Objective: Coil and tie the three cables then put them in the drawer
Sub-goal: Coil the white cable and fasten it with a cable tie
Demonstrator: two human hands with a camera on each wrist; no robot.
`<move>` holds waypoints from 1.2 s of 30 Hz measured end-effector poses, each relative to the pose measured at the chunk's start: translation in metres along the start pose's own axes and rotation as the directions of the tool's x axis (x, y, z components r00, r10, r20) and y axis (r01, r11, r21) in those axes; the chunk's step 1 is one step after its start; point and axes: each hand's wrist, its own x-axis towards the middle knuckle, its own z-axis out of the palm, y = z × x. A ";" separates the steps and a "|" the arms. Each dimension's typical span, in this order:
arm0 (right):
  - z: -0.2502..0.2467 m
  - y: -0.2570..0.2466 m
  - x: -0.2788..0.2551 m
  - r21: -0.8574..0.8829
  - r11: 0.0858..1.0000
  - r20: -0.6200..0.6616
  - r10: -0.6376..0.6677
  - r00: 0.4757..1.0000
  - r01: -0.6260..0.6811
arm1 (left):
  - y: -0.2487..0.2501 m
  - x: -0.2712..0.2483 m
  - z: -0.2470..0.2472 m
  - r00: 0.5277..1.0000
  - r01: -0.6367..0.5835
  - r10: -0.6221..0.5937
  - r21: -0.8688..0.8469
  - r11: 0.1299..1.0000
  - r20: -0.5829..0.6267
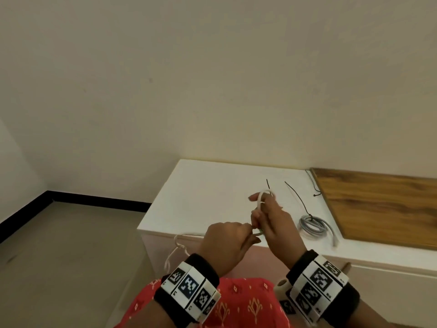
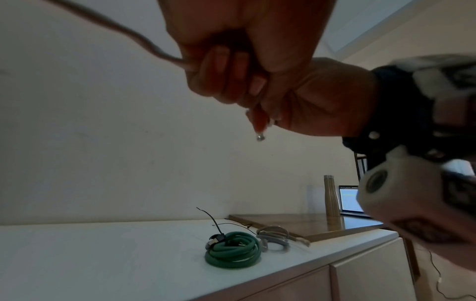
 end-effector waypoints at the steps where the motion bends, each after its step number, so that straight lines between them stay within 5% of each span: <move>1: 0.002 0.001 -0.001 -0.099 0.995 0.046 0.018 0.999 -0.014 | -0.003 0.001 -0.002 1.000 0.015 -0.014 0.028 0.999 -0.024; 9: -0.006 -0.002 0.001 -0.200 0.977 0.411 0.149 0.899 -0.071 | -0.026 0.003 -0.015 0.999 0.032 -0.028 -0.288 0.957 0.018; 13: -0.009 -0.010 0.002 0.087 0.950 0.513 0.216 0.830 -0.301 | -0.040 0.006 -0.014 0.996 0.080 -0.091 -0.378 0.922 -0.011; 17: -0.017 -0.011 0.005 0.528 0.659 0.490 0.279 0.826 -0.536 | -0.041 0.006 -0.013 0.987 0.136 -0.159 -0.627 0.767 0.020; 21: -0.031 -0.011 0.012 0.798 0.248 0.469 0.315 0.825 -0.549 | -0.050 -0.004 0.001 0.969 0.231 -0.220 -0.726 0.647 0.113; 27: -0.024 -0.002 0.014 0.881 -0.195 0.433 -0.037 0.901 -0.431 | -0.041 -0.013 0.016 0.902 0.365 -0.376 -0.839 0.404 0.211; 29: -0.019 -0.001 0.014 0.926 -0.182 0.337 0.003 0.942 -0.331 | -0.033 -0.011 0.017 0.888 0.391 -0.397 -0.834 0.390 0.230; 32: -0.019 -0.007 0.015 0.950 -0.220 0.244 0.080 0.966 -0.222 | -0.015 -0.012 0.020 0.915 0.387 -0.337 -0.724 0.571 0.223; 36: -0.012 -0.017 0.011 0.990 0.138 -0.033 0.415 0.909 -0.028 | 0.011 -0.013 0.010 0.916 0.368 -0.240 -0.436 0.821 0.321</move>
